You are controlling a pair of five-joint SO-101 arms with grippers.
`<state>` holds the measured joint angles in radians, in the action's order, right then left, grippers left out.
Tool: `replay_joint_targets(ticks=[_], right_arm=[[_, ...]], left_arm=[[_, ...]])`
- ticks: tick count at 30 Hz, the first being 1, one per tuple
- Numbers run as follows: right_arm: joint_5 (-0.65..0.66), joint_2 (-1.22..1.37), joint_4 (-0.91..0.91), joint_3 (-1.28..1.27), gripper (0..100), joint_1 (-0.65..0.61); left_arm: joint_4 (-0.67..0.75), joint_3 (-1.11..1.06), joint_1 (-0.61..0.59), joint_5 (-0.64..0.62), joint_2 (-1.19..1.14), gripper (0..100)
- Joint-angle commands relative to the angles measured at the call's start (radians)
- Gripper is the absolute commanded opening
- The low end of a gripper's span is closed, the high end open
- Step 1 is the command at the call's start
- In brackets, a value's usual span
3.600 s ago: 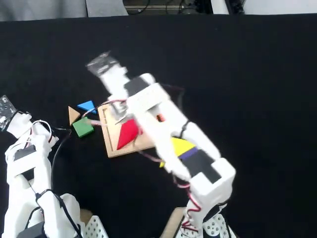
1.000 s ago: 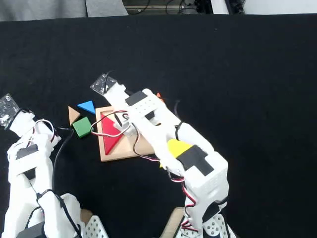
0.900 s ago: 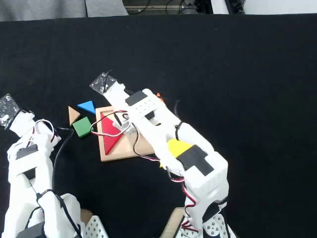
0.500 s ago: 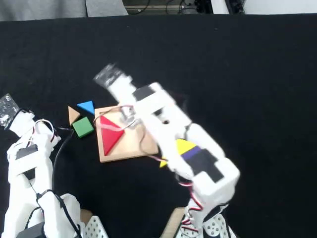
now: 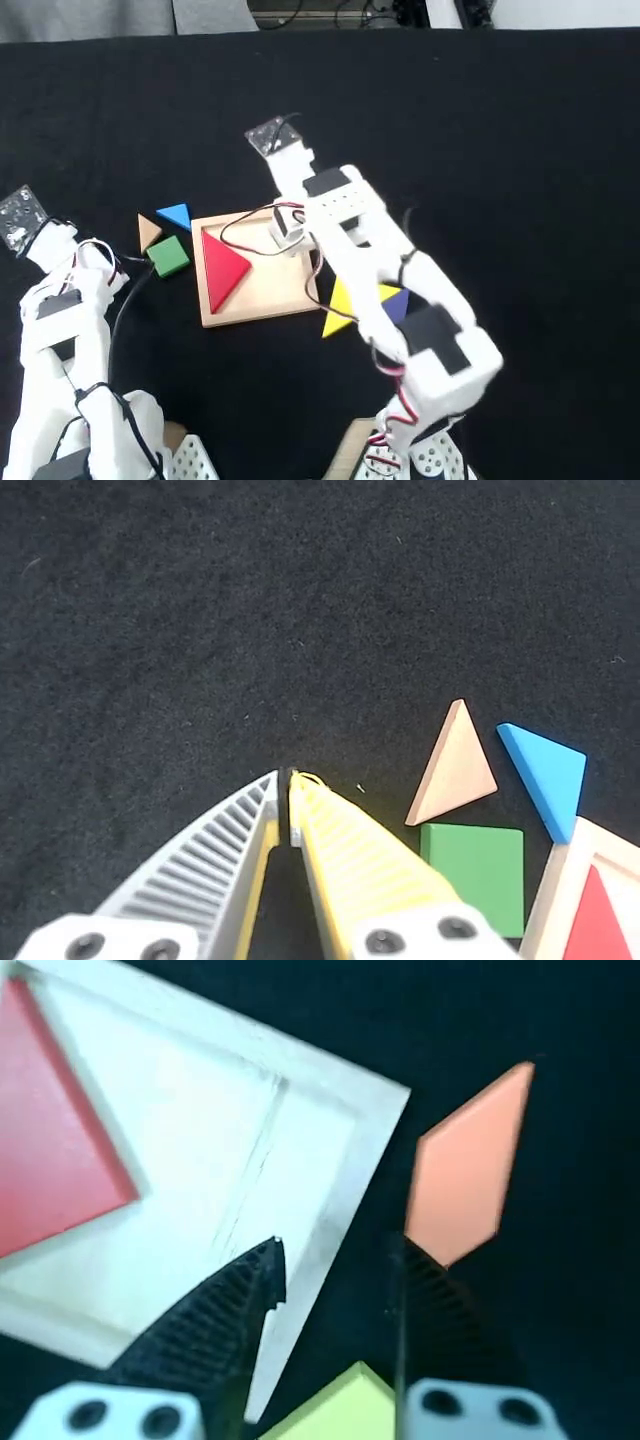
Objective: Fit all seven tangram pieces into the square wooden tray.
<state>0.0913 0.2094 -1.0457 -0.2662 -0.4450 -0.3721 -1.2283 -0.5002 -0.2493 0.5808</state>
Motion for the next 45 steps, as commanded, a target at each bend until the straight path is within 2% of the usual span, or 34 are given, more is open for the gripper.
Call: replay_joint_targets(ticks=[1,5,11,17,22,32,41,45], right_arm=[[-0.015,0.102,0.009,0.116,17.6,0.014],[-0.011,0.173,0.000,0.171,17.2,0.017],[-0.012,0.183,-0.011,0.188,6.1,0.021],[-0.021,0.188,-0.009,0.197,3.6,0.110],[-0.112,0.188,0.005,0.196,3.6,0.169],[-0.292,0.183,0.087,0.140,3.6,0.170],[-0.391,0.183,0.087,0.140,3.9,0.169],[-0.393,0.182,0.080,0.142,4.0,0.161]], left_arm=[[0.015,0.062,0.015,0.003,0.009,3],[0.015,0.062,0.015,0.003,0.009,3],[0.015,0.061,0.015,0.003,0.011,3],[0.015,0.058,0.015,0.003,0.011,3],[0.015,0.056,0.015,0.003,0.011,3],[0.015,0.056,0.015,0.003,0.011,3],[0.015,0.059,0.015,0.003,0.011,3],[0.015,0.059,0.015,0.003,0.011,3]])
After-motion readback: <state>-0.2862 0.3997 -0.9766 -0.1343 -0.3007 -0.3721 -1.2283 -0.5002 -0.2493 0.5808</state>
